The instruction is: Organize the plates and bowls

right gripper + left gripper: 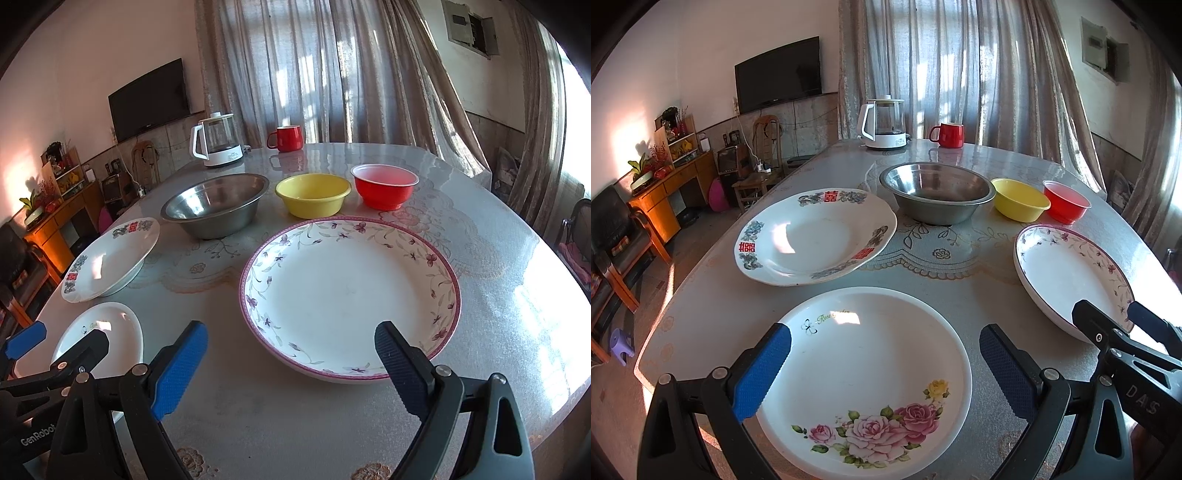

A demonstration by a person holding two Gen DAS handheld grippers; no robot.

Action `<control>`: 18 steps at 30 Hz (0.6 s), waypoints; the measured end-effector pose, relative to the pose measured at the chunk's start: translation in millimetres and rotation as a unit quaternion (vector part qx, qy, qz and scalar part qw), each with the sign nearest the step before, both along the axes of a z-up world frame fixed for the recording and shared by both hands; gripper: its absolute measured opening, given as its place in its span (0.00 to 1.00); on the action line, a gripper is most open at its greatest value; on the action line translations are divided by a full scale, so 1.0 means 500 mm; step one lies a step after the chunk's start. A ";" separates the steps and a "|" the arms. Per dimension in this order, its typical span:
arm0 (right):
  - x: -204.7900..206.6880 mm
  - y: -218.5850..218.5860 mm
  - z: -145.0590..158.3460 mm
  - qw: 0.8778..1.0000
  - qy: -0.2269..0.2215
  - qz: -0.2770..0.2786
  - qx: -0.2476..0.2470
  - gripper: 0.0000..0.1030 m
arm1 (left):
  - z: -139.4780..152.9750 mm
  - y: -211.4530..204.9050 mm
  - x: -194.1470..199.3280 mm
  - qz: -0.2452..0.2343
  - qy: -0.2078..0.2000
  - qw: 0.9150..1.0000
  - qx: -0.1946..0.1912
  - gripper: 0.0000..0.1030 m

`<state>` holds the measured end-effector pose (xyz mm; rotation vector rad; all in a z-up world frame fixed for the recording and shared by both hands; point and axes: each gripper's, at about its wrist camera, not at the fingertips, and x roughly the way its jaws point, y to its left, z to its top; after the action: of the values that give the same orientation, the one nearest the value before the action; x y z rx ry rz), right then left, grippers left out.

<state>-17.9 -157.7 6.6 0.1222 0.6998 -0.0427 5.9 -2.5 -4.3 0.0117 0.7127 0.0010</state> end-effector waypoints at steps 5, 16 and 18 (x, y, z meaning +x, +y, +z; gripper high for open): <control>0.000 -0.005 0.000 1.000 0.000 -0.003 0.002 0.91 | 0.000 -0.002 0.001 -0.001 0.000 1.000 0.000 1.00; 0.003 -0.028 0.001 1.000 -0.004 -0.016 0.008 0.91 | 0.002 -0.023 0.008 -0.017 0.004 1.000 0.005 1.00; 0.006 -0.038 0.002 1.000 -0.003 -0.016 0.012 0.91 | 0.002 -0.029 0.011 -0.025 0.007 1.000 0.006 1.00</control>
<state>-14.8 -176.6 7.4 0.1565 0.6931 -0.0656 11.6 -16.9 -3.5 0.0401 0.7259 -0.0423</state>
